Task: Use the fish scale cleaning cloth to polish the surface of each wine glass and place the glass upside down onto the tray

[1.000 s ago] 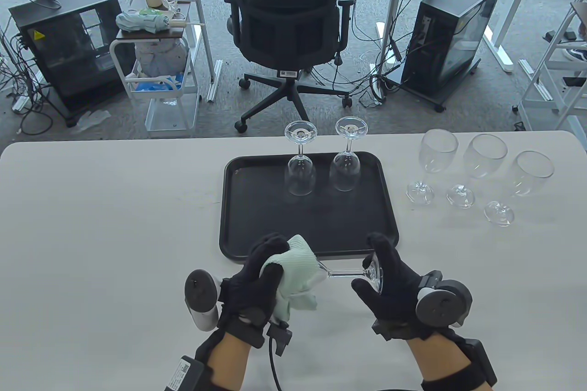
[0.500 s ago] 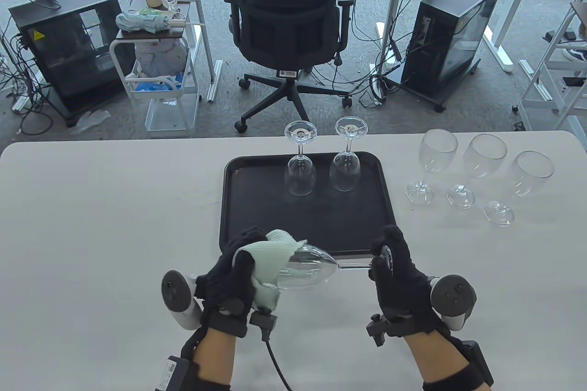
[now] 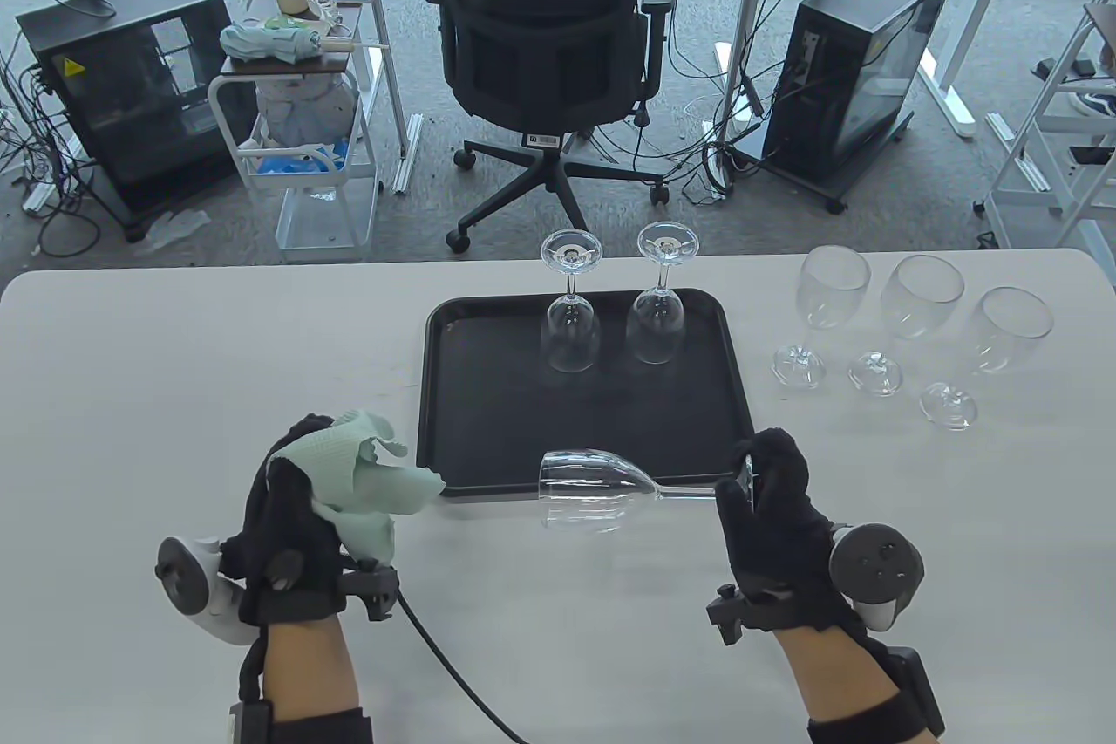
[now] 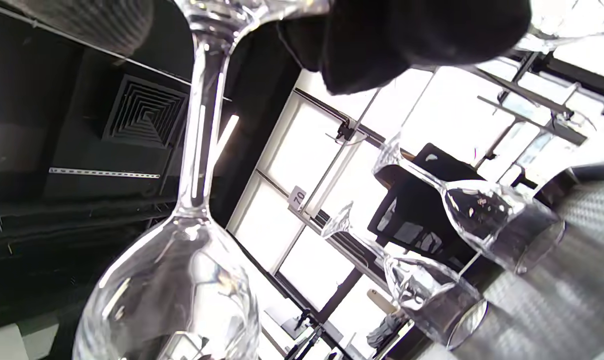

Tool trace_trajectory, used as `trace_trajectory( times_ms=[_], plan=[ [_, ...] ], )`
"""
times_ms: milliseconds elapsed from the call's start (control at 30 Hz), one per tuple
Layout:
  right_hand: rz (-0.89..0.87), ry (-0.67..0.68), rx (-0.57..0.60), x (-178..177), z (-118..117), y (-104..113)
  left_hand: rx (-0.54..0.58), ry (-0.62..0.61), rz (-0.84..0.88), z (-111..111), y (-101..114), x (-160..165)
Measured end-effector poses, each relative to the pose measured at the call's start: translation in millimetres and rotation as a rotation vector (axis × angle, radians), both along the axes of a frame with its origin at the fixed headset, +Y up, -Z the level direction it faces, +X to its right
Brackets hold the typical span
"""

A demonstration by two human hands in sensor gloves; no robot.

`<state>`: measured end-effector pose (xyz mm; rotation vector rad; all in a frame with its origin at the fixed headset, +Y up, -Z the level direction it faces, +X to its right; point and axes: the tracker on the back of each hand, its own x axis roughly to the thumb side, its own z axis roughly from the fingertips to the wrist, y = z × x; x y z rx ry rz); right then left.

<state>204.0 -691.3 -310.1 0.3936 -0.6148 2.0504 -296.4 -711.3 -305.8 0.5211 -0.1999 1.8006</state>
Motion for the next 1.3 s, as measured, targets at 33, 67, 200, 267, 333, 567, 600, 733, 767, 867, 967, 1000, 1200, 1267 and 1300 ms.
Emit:
trace_trajectory(
  times_ms=[33, 67, 200, 267, 333, 567, 600, 733, 767, 867, 967, 1000, 1200, 1267, 1300],
  plan=[
    [0.065, -0.044, 0.035, -7, -2, 9, -0.002, -0.004, -0.008, -1, 0, 1],
    [0.158, -0.09, 0.061, -19, -10, 21, -0.003, -0.009, -0.009, -2, 0, 3],
    [0.378, -0.089, 0.079, -85, -47, 55, -0.005, -0.015, -0.02, -2, 1, 5],
    [0.53, -0.098, 0.118, -129, -71, 67, -0.002, -0.014, -0.007, -2, 0, 5],
    [0.679, -0.122, 0.131, -174, -95, 71, -0.003, -0.021, -0.002, -2, 0, 6],
    [0.898, -0.204, 0.048, -263, -156, 48, -0.003, -0.032, -0.013, -4, 1, 3],
    [0.917, -0.215, 0.042, -270, -162, 43, -0.004, -0.04, -0.001, -4, 0, 2],
    [0.966, -0.273, -0.015, -290, -178, 35, 0.002, -0.042, 0.021, -3, 0, 1],
    [0.971, -0.295, -0.043, -296, -182, 37, 0.004, -0.042, 0.024, -3, 0, 0],
    [0.982, -0.36, -0.112, -307, -191, 44, 0.008, -0.041, 0.034, -3, 0, 0],
    [0.999, -0.373, -0.15, -313, -197, 47, 0.006, -0.042, 0.037, -3, 0, 0],
    [1.024, -0.382, -0.185, -314, -199, 47, 0.006, -0.041, 0.037, -3, 1, 0],
    [0.977, -0.38, -0.247, -295, -198, 38, 0.011, -0.07, 0.051, -5, 2, 3],
    [0.929, -0.32, -0.219, -286, -189, 40, 0.009, -0.076, 0.051, -5, 2, 4],
    [0.887, -0.277, -0.201, -280, -184, 41, 0.01, -0.081, 0.052, -6, 2, 4]
  ],
)
